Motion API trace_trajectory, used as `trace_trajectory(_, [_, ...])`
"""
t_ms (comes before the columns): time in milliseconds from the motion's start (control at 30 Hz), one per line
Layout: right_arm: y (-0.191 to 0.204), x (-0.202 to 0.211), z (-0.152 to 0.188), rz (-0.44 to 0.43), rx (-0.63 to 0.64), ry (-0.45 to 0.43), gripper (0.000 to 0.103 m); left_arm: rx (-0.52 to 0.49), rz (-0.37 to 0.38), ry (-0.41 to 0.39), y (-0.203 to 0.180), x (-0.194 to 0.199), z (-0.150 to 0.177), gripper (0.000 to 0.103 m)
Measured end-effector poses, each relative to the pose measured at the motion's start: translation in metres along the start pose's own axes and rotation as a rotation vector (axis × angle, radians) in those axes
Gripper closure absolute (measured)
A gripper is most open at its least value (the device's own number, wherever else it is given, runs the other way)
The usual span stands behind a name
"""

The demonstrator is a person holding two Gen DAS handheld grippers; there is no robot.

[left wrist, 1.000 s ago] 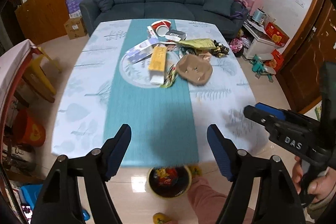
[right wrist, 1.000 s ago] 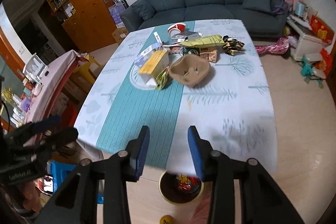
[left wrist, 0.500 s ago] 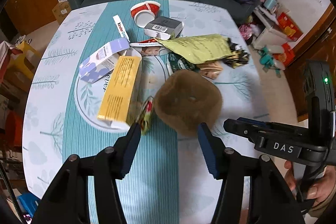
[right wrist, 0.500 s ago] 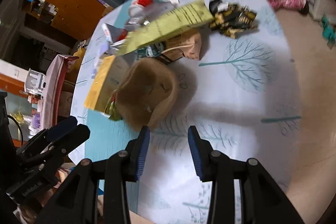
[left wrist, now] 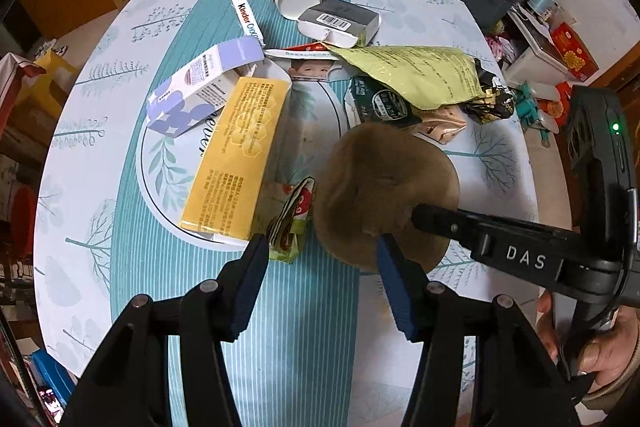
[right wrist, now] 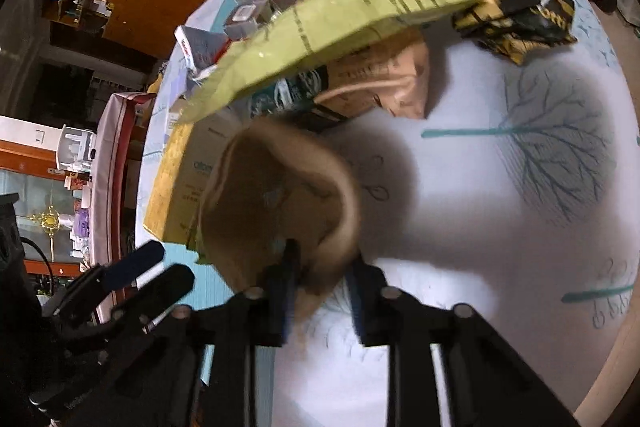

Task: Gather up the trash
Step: 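Grasp the brown pulp tray with the right tool while the left tool reaches the yellow box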

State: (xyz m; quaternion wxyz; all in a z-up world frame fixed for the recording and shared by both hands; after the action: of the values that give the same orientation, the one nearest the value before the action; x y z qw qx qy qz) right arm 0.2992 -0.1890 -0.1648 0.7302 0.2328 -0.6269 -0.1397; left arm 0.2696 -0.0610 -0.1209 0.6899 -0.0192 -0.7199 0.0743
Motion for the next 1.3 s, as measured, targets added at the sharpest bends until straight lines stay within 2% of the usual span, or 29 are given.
trace_trajectory(100, [0.0,0.007,-0.001,0.022,0.01,-0.024,0.086,-0.007,0.036,0.005,-0.003,0.002,-0.002,0.055])
trace_trajectory(233, [-0.006,0.015,-0.001,0.02,0.009,-0.043,0.088,-0.014,0.067,-0.005,-0.006,0.007,-0.008,0.056])
trace_trajectory(633, [-0.022,0.026,0.004,0.029,-0.007,-0.069,0.088,-0.031,-0.08,0.062,0.002,-0.03,-0.027,0.056])
trace_trajectory(667, [-0.022,0.026,0.004,0.03,-0.006,-0.067,0.088,-0.03,-0.091,0.068,0.002,-0.033,-0.027,0.058])
trace_trajectory(733, [-0.023,0.025,0.005,0.03,-0.006,-0.065,0.088,-0.028,-0.106,0.09,0.003,-0.04,-0.028,0.079])
trace_trajectory(867, [-0.026,0.024,0.007,0.025,-0.013,-0.06,0.088,-0.001,-0.126,0.107,0.009,-0.049,-0.028,0.093])
trace_trajectory(933, [-0.025,0.023,0.008,0.02,-0.016,-0.059,0.088,0.018,-0.106,0.1,0.011,-0.047,-0.028,0.096])
trace_trajectory(1200, [-0.027,0.026,0.014,-0.021,-0.044,-0.05,0.088,0.041,0.104,0.014,0.004,-0.001,-0.02,0.097])
trace_trajectory(1300, [-0.026,0.03,0.018,-0.018,-0.046,-0.06,0.089,0.034,0.145,-0.013,-0.001,0.013,-0.017,0.097])
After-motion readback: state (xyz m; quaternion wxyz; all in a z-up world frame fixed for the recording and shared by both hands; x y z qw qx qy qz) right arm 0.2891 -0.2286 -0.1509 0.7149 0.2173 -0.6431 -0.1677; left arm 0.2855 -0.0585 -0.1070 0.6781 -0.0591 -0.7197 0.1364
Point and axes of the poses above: each gripper's, at about its wrist camera, not at the fingertips, and x roughly against the way its jaws point, y to its left, z to its underside, the point moved 5 cm from there along -x, roughly the way its jaws point, and after that the axes turned 13 degrees about y, right-handed, at the moved point
